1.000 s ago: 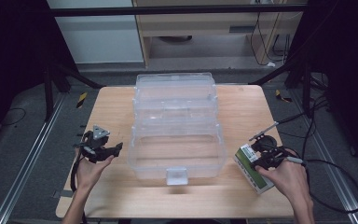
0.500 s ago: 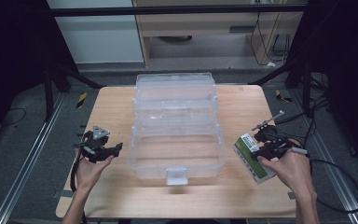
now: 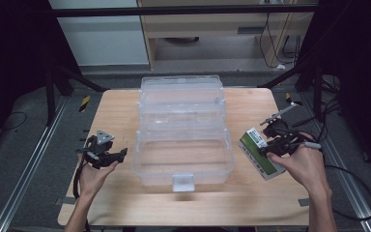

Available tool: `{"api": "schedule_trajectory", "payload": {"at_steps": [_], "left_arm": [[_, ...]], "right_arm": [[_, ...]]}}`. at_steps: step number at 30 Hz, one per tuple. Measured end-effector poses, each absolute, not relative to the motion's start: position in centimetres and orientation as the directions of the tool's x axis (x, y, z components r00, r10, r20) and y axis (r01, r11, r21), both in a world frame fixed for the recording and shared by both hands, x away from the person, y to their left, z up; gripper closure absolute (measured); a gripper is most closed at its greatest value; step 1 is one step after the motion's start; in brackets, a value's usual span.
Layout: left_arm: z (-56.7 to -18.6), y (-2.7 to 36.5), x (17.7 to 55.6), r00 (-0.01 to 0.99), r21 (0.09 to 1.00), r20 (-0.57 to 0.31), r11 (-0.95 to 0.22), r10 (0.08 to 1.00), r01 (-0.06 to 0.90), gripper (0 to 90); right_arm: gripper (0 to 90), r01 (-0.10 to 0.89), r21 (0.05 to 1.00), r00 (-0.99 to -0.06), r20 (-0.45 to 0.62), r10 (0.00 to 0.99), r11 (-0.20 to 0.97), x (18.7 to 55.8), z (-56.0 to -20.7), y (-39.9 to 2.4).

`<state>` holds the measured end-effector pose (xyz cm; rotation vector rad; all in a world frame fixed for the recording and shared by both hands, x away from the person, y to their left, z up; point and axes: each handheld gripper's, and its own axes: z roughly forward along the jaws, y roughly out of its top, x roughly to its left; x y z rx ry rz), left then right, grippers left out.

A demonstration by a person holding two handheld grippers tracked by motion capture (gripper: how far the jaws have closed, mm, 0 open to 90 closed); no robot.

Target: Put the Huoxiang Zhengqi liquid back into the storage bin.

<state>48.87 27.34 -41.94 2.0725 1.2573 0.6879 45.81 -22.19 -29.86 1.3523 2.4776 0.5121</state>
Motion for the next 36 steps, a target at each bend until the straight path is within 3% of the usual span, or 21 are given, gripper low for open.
{"api": "schedule_trajectory", "payload": {"at_steps": [15,36], "left_arm": [[-41.9,27.4,48.9,0.412,0.725,0.118,-0.361,0.904,0.587,36.5],[-42.0,27.4,48.9,0.408,0.723,0.12,-0.361,0.905,0.589,36.5]], "right_arm": [[64.2,0.684,0.425,-0.635,-0.052,0.771,0.592,46.8,-26.6,-21.2],[64.2,0.482,0.407,-0.835,-0.055,0.548,0.776,48.6,-24.5,-17.7]]}}
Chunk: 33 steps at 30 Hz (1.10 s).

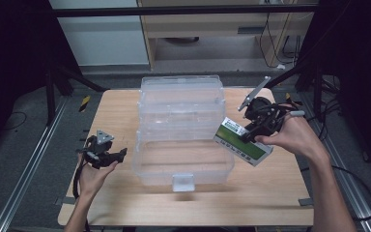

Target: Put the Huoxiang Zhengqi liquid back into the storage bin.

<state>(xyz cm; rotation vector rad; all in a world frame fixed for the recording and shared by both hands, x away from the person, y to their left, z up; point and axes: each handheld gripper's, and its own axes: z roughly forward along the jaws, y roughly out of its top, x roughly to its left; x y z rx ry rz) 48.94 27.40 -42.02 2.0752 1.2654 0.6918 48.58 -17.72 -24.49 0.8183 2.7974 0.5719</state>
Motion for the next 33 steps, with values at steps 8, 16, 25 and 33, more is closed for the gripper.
{"api": "schedule_trajectory", "payload": {"at_steps": [8,16,25,33], "left_arm": [[-42.1,27.4,49.0,0.408,0.72,0.121,-0.363,0.905,0.591,36.4],[-42.3,27.3,49.1,0.413,0.715,0.117,-0.365,0.903,0.596,36.4],[-42.2,27.6,49.3,0.409,0.722,0.11,-0.356,0.906,0.594,36.3],[-42.2,27.7,49.3,0.408,0.72,0.11,-0.356,0.906,0.595,36.3]], "right_arm": [[64.2,0.423,0.419,-0.869,-0.065,0.49,0.804,49.0,-23.7,-16.4],[64.2,0.379,0.403,-0.893,-0.076,0.443,0.833,49.7,-23.7,-15.1],[64.2,0.333,0.391,-0.916,-0.082,0.393,0.858,50.2,-23.7,-13.2],[64.2,0.288,0.369,-0.937,-0.083,0.34,0.884,50.4,-24.4,-12.1]]}}
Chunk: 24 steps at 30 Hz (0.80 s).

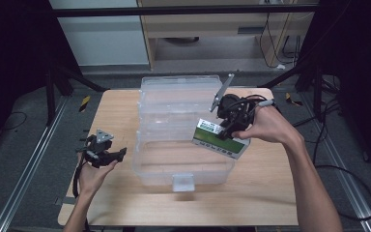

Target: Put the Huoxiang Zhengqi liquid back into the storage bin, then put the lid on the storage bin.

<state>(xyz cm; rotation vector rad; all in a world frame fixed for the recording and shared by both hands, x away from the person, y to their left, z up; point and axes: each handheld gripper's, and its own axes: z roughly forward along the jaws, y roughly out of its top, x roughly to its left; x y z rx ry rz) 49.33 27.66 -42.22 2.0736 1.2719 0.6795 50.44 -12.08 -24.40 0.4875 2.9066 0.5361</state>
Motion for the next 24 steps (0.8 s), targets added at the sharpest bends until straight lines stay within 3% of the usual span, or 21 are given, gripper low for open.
{"api": "schedule_trajectory", "payload": {"at_steps": [24], "left_arm": [[-42.3,27.9,49.5,0.404,0.717,0.104,-0.349,0.909,0.603,36.1]], "right_arm": [[64.2,0.154,0.332,-0.976,-0.093,0.195,0.931,51.3,-26.7,-9.7]]}}
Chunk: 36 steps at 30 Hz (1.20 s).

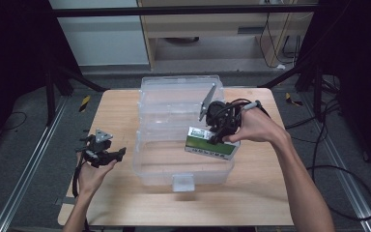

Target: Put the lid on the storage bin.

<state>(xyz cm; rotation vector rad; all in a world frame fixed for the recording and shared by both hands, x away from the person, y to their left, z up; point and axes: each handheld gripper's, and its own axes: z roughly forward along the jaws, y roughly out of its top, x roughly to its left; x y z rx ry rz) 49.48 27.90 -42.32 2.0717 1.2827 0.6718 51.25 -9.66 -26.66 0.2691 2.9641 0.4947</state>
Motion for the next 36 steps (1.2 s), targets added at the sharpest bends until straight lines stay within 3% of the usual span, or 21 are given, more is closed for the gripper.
{"api": "schedule_trajectory", "payload": {"at_steps": [19,36], "left_arm": [[-42.1,27.8,49.3,0.401,0.722,0.108,-0.349,0.91,0.597,36.1],[-42.3,27.8,49.4,0.401,0.716,0.111,-0.353,0.909,0.602,36.2]], "right_arm": [[64.3,0.063,0.298,-0.993,-0.078,0.09,0.952,51.2,-29.3,-8.8],[64.2,0.04,0.231,-0.997,-0.054,0.053,0.972,52.0,-32.3,-8.3]]}}
